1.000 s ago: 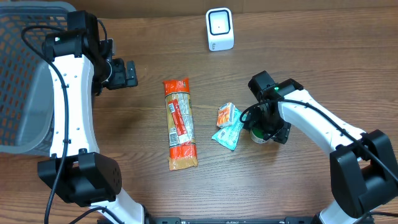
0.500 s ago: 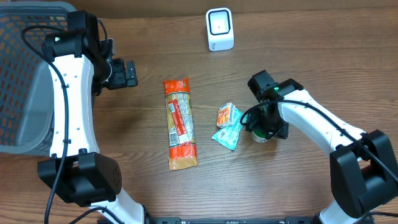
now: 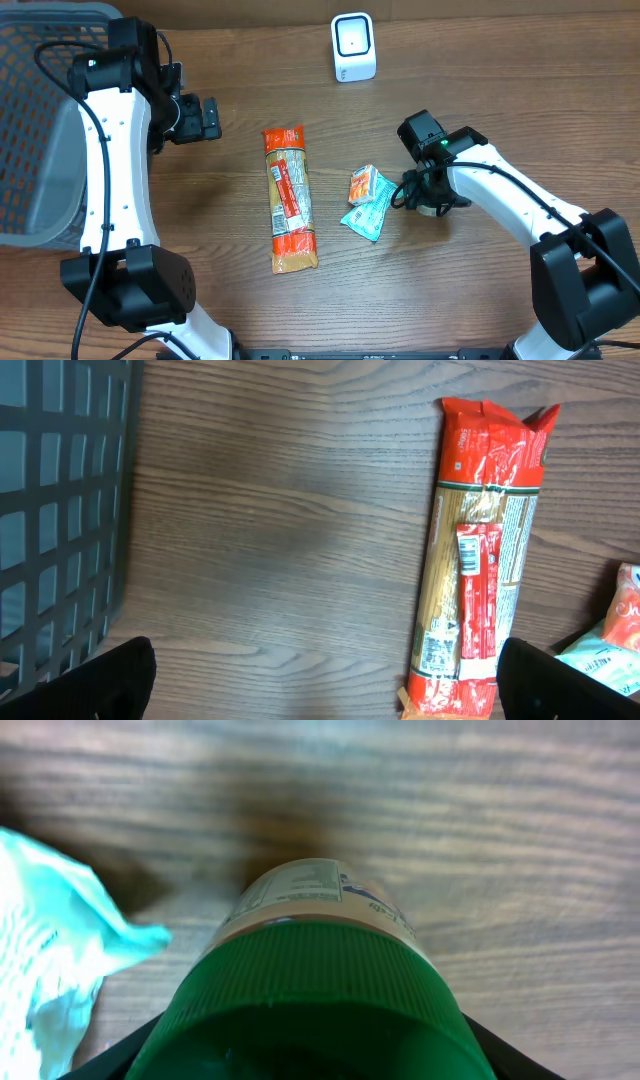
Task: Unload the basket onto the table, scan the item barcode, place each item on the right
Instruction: 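Lower the right gripper around the jar and close on it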
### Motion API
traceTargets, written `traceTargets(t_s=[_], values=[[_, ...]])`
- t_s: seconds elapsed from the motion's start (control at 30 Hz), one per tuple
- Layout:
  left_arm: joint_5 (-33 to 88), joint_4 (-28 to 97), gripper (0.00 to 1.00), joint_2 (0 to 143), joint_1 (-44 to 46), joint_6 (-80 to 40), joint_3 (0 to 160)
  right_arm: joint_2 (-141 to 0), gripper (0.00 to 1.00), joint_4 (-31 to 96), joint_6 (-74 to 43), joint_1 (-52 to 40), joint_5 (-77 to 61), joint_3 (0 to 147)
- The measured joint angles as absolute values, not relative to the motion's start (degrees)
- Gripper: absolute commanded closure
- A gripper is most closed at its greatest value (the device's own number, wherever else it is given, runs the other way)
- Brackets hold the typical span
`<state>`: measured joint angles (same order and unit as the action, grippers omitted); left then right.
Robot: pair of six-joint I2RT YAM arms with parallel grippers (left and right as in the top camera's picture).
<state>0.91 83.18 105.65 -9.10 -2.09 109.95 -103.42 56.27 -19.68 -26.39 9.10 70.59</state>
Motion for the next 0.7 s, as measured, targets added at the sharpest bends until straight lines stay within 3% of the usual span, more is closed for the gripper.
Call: traceTargets(t_s=[0.43,0.5,0.53,0.7], values=[[0.9,83.2,0.01,105.6,-9.1,-2.1,110.0,-103.4,0.28,54.0,-13.3,-26.3,10.9,70.6],[0.9,83.2,0.0,105.6,-9.1,-2.1,110.0,-103.4,0.04,54.0,-13.2,-26.3,10.9,70.6],[0.9,83.2,0.0,105.6,-9.1,-2.1,110.0,-103.4,0.0,54.0,-12.8,-26.3,10.9,70.6],[0.9,83.2,0.01,105.6,-9.1,-2.1,110.0,-103.4,0.0,54.0,-12.2,-26.3,10.8,70.6]])
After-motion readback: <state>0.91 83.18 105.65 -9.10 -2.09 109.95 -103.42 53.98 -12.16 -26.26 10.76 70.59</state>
